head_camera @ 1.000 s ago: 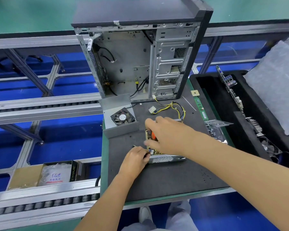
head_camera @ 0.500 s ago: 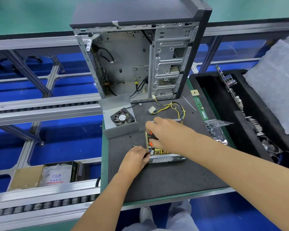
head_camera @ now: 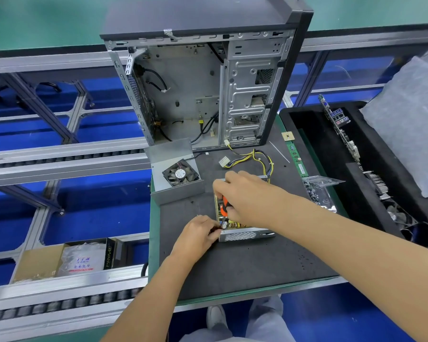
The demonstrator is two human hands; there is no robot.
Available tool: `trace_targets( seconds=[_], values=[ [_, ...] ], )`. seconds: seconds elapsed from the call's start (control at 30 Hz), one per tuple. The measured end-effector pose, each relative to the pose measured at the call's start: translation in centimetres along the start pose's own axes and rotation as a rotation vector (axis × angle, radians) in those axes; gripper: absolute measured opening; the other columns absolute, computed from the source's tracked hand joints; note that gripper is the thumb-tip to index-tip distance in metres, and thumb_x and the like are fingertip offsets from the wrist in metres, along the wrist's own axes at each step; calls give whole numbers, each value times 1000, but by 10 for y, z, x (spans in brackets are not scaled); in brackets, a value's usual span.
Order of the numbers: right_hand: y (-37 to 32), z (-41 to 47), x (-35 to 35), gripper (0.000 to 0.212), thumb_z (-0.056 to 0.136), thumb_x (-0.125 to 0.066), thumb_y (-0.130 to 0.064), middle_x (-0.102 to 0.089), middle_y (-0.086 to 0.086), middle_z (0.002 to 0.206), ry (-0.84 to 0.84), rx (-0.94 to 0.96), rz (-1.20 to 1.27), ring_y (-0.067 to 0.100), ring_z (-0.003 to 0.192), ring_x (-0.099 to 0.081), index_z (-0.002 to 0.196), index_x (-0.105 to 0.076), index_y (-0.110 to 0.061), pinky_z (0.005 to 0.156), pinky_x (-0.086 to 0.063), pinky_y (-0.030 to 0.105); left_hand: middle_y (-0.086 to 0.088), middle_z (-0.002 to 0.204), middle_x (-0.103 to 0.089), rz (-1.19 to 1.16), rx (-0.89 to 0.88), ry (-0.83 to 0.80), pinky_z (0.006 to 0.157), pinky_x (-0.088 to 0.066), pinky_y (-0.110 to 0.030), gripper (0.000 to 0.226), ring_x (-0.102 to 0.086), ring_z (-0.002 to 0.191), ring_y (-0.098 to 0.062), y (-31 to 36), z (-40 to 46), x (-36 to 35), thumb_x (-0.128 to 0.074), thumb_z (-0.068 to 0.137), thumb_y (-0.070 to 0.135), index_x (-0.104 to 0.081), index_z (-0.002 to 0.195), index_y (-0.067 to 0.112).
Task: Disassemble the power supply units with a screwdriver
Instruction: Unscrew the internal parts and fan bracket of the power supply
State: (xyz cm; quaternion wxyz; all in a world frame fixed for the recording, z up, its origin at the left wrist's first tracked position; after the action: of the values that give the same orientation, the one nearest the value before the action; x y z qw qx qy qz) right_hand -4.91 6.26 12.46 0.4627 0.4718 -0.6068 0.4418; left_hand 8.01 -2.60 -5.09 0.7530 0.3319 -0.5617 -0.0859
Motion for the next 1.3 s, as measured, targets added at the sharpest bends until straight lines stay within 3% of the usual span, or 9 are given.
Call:
trace_targets(
  seconds=[0.17,0.37,0.43,0.53,0.7,0.87,1.03,1.17,1.3],
  values=[
    [-3,4,2,49,95,-37,-65,-33,1,65,43,-99,-145,27,67,-40,96,-39,-16,45,-16,30,0,83,-71,-27,93,201,78,-45,-22,10,-62,79,-16,-13,-14,14,-81,82,9,-76,91,10],
    [3,6,0,27,88,-62,-34,-53,-6,95,33,34,161,23,97,-47,106,-45,-24,61,-24,28,1,79,-64,-61,295,345,70,-51,-32,3,-58,74,-16,-26,-39,15,-75,86,7,-73,86,9],
    [4,5,1,38,82,-69,-49,-54,-8,93,-17,12,283,21,93,-45,100,-43,-28,65,-28,28,0,78,-63,-63,308,357,69,-49,-32,5,-57,72,-18,-27,-42,12,-75,86,4,-71,84,7],
    [3,4,1,56,80,-44,-77,-38,-3,67,31,-93,3,25,70,-38,93,-38,-22,49,-22,29,0,77,-60,-62,307,370,69,-45,-27,7,-54,72,-17,-28,-42,9,-73,87,4,-69,82,7],
    [1,-2,0,29,91,-56,-29,-49,-8,93,31,98,45,22,94,-46,117,-47,-23,57,-23,26,-1,76,-59,-64,317,365,69,-43,-28,9,-53,72,-20,-31,-41,8,-72,87,2,-68,81,6],
    [-1,-16,0,51,94,-38,-66,-61,3,89,21,-67,-241,28,88,-62,103,-42,-17,55,-35,32,-1,77,-59,-56,334,338,71,-44,-29,9,-53,74,-19,-31,-40,7,-71,90,6,-68,81,7],
    [-8,-29,-6,29,97,-48,-34,-48,0,110,-21,156,-181,25,99,-46,121,-41,-19,82,-43,35,-2,78,-59,-52,334,329,71,-44,-29,9,-53,75,-19,-30,-40,6,-70,90,6,-68,82,6],
    [-4,-28,-5,55,94,-41,-65,-53,3,101,0,-62,-227,29,91,-61,116,-44,-15,62,-40,34,0,80,-59,-49,357,319,72,-43,-27,9,-52,77,-18,-30,-41,6,-69,91,9,-68,83,7],
    [-7,-32,-10,22,97,-51,-27,-50,1,104,93,145,-281,26,92,-52,116,-44,-18,71,-45,35,0,80,-59,-53,355,313,72,-44,-28,8,-52,77,-17,-29,-41,6,-69,92,10,-68,84,8]
  ],
)
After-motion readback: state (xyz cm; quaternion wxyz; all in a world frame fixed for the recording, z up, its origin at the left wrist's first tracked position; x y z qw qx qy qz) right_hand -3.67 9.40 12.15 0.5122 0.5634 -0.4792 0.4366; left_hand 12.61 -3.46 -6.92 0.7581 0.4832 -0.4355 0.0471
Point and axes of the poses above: each hand's wrist, its own z-axis towards the middle knuckle, its own x-axis out of the back of the hand, y = z × x, the point moved 1 cm from there along z, towards the middle knuckle
